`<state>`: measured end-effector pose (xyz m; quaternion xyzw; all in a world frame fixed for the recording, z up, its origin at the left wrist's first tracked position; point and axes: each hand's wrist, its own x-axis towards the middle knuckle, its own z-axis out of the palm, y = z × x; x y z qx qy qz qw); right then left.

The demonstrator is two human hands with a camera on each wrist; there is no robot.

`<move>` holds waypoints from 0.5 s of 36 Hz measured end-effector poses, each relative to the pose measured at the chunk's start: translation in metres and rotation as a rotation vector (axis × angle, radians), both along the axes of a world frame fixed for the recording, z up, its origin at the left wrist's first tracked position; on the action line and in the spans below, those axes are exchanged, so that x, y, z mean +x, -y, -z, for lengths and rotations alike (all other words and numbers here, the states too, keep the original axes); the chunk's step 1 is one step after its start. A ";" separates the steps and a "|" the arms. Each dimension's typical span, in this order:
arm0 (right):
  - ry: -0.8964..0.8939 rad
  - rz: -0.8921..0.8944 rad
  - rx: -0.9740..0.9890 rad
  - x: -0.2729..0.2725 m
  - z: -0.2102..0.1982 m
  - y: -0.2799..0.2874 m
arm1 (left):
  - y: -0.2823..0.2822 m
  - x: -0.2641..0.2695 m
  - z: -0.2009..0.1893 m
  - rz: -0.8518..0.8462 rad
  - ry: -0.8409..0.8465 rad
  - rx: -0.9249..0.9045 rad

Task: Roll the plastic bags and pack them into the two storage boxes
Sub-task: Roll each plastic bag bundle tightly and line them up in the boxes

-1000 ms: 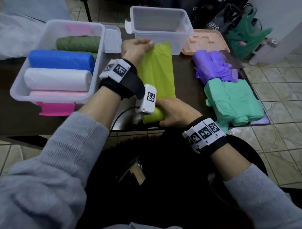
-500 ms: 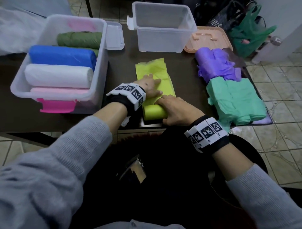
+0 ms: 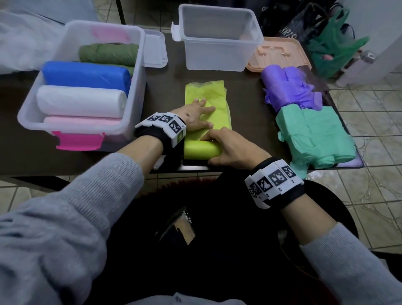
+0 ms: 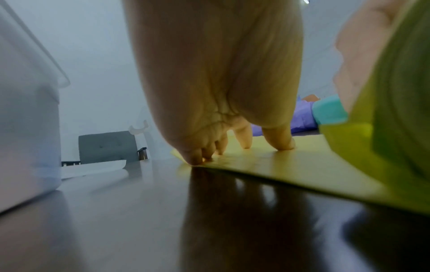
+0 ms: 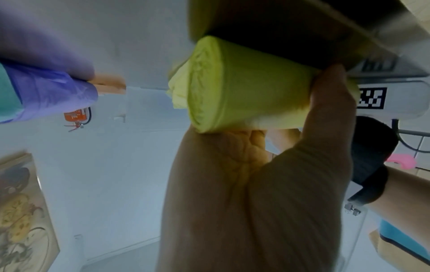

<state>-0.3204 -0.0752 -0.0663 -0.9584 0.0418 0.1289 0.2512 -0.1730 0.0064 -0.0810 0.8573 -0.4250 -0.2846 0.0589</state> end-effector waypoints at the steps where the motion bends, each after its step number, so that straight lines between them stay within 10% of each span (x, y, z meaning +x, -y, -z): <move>1: 0.000 0.000 -0.007 0.000 0.000 0.001 | 0.000 0.001 0.000 -0.010 -0.001 -0.011; 18: -0.078 -0.006 -0.025 0.014 -0.002 0.019 | -0.027 -0.041 -0.049 -0.340 -0.018 -0.340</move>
